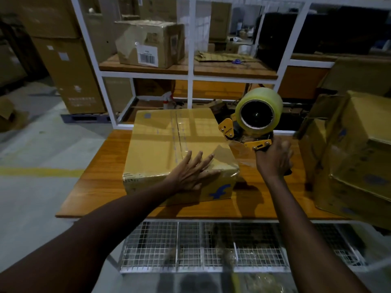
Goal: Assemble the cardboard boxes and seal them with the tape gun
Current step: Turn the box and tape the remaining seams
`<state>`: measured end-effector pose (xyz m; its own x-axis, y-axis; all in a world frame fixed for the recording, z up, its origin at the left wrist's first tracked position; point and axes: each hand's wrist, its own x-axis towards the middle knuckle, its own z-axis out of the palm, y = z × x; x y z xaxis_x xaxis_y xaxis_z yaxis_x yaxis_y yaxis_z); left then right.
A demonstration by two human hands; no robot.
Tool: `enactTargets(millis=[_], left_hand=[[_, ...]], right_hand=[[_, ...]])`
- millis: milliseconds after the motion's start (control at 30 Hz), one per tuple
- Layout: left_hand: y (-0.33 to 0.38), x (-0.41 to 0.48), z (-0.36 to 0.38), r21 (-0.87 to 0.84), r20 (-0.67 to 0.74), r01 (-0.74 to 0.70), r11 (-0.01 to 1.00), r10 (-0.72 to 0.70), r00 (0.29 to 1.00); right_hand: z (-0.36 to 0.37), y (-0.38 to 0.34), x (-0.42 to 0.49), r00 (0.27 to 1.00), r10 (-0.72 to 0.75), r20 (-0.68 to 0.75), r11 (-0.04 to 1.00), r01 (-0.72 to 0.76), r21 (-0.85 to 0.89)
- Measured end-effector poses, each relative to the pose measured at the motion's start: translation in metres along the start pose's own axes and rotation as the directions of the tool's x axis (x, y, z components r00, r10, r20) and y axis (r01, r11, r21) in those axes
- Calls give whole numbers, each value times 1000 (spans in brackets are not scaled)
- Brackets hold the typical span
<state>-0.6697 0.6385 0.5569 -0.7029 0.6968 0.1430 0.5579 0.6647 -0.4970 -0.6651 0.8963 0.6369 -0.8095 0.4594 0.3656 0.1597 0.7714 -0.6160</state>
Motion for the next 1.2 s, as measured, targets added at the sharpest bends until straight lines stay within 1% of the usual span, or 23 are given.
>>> enactTargets(millis=[67, 233, 300, 333, 367, 400, 433, 500, 533, 567, 600, 633, 733, 767, 800, 833, 900, 933, 1000, 1067, 1133, 1167, 1200], left_hand=[[8, 1, 8, 1, 48, -8, 1000, 8, 999], [25, 6, 8, 15, 55, -28, 999, 27, 998], [34, 14, 2, -52, 30, -52, 997, 54, 998], [41, 20, -2, -122, 27, -47, 991, 51, 998], [50, 26, -6, -227, 35, 2, 974, 7, 999], [60, 32, -10, -350, 42, 98, 932, -88, 995], [71, 39, -14, -460, 32, 215, 861, -226, 974], [89, 55, -19, -595, 1, 393, 701, -489, 872], [97, 61, -21, -635, 0, 443, 633, -573, 819], [103, 67, -22, -667, 7, 472, 577, -628, 778], [108, 70, -21, -685, 12, 485, 544, -657, 754], [112, 72, -19, -686, 11, 488, 540, -663, 749], [126, 72, -8, -621, -28, 473, 625, -621, 784], [129, 72, -4, -605, -35, 477, 638, -620, 784], [132, 73, -5, -606, -37, 488, 628, -636, 771], [133, 74, -7, -626, -33, 504, 595, -666, 745], [137, 81, -18, -668, 7, 560, 491, -748, 663], [139, 86, -24, -668, 48, 603, 436, -783, 620], [145, 98, -31, -610, 142, 704, 363, -824, 548], [149, 113, -33, -527, 230, 791, 311, -844, 485], [148, 125, -35, -478, 259, 836, 270, -866, 428], [145, 127, -35, -460, 258, 848, 264, -874, 412], [141, 127, -34, -442, 253, 854, 275, -875, 413]], right_hand=[[-3, 5, 7, 1000, 1, 0, 1000, -1, 13], [-5, 18, 26, 1000, -4, 28, 999, 3, 39], [-5, 22, 33, 999, -19, 30, 999, 18, 42], [-4, 24, 37, 999, -26, 31, 999, 25, 43], [-4, 26, 41, 999, -32, 35, 999, 30, 43], [-4, 28, 44, 998, -38, 43, 998, 36, 45], [-4, 30, 48, 998, -45, 52, 998, 43, 47], [-4, 32, 55, 996, -54, 71, 997, 51, 51], [-4, 33, 59, 995, -55, 78, 997, 51, 56], [-4, 34, 62, 995, -57, 85, 997, 52, 64], [-5, 35, 65, 994, -59, 92, 996, 52, 74], [-5, 37, 68, 993, -63, 101, 995, 55, 84], [-7, 43, 76, 988, -89, 124, 991, 75, 113], [-7, 44, 78, 986, -102, 131, 989, 86, 120], [-7, 45, 80, 984, -115, 139, 987, 97, 127], [-8, 45, 81, 982, -126, 143, 985, 106, 134], [-9, 45, 85, 977, -140, 158, 982, 117, 150], [-9, 46, 87, 975, -147, 168, 980, 121, 157], [-9, 46, 91, 968, -165, 190, 976, 133, 173], [-8, 47, 93, 963, -174, 208, 974, 137, 180], [-7, 48, 95, 958, -177, 226, 974, 138, 178], [-7, 48, 97, 956, -179, 234, 974, 138, 179], [-6, 49, 98, 954, -181, 239, 974, 139, 181]])
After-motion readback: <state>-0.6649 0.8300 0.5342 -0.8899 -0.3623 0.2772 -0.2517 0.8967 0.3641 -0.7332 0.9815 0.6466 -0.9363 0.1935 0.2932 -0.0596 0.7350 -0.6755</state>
